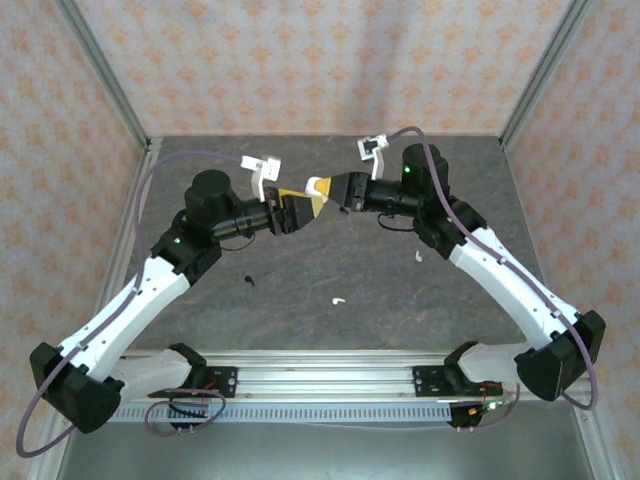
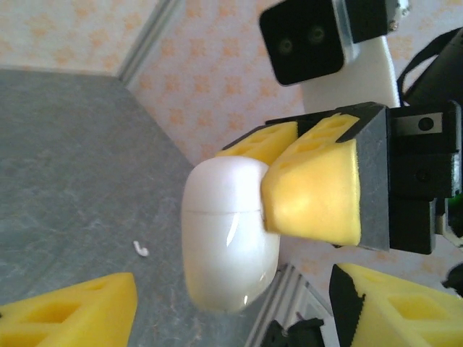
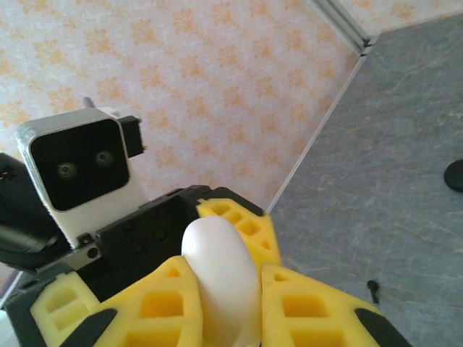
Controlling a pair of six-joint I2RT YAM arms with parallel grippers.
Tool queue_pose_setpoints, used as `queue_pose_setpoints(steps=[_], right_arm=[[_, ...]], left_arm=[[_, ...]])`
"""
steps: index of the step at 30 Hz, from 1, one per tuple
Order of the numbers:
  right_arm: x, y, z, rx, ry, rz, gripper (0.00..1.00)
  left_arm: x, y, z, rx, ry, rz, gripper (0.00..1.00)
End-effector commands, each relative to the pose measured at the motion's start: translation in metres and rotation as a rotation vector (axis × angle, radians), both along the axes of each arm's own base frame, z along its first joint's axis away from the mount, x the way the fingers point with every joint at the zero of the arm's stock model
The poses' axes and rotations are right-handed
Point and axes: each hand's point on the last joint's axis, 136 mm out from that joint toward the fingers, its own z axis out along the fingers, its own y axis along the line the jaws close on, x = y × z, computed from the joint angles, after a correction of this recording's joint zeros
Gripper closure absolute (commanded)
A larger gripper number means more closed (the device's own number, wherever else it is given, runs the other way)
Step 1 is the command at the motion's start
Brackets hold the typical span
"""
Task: Insert the wireless bluetooth earbuds into the charging case
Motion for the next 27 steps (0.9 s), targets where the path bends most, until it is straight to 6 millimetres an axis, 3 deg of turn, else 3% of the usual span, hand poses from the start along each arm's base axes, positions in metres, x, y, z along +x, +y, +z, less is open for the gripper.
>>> queue_pose_setpoints(steps=[1, 5, 8, 12, 14, 21, 27], right_arm=[[-0.001, -0.009, 0.022, -0.030, -0.112, -0.034, 0.83], [-0.001, -0.007, 0.023, -0.058, -0.137, -0.014, 0.83], [-0.005, -0.002, 0.027, -0.057, -0.160, 0.031, 0.83], [-0.013, 0.005, 0.037, -0.031, -0.188, 0.108, 0.83], [-0.017, 0.008, 0.041, -0.013, -0.196, 0.141, 0.83], [-0.022, 0.013, 0.045, 0.027, -0.202, 0.187, 0.83], [-0.026, 0.012, 0.046, 0.040, -0.208, 0.199, 0.83]], left_arm=[[0.003, 0.029, 0.014, 0.053, -0.049, 0.182, 0.27], [-0.001, 0.052, -0.003, 0.262, -0.086, 0.246, 0.28], [-0.021, 0.040, -0.006, 0.318, -0.156, 0.090, 0.25], [-0.035, 0.016, 0.010, 0.153, -0.180, -0.066, 0.26], [-0.039, 0.004, 0.020, 0.064, -0.180, -0.140, 0.31], [-0.019, 0.008, 0.038, -0.109, -0.136, -0.118, 0.34], [-0.011, 0.003, 0.041, -0.169, -0.098, -0.157, 0.45]])
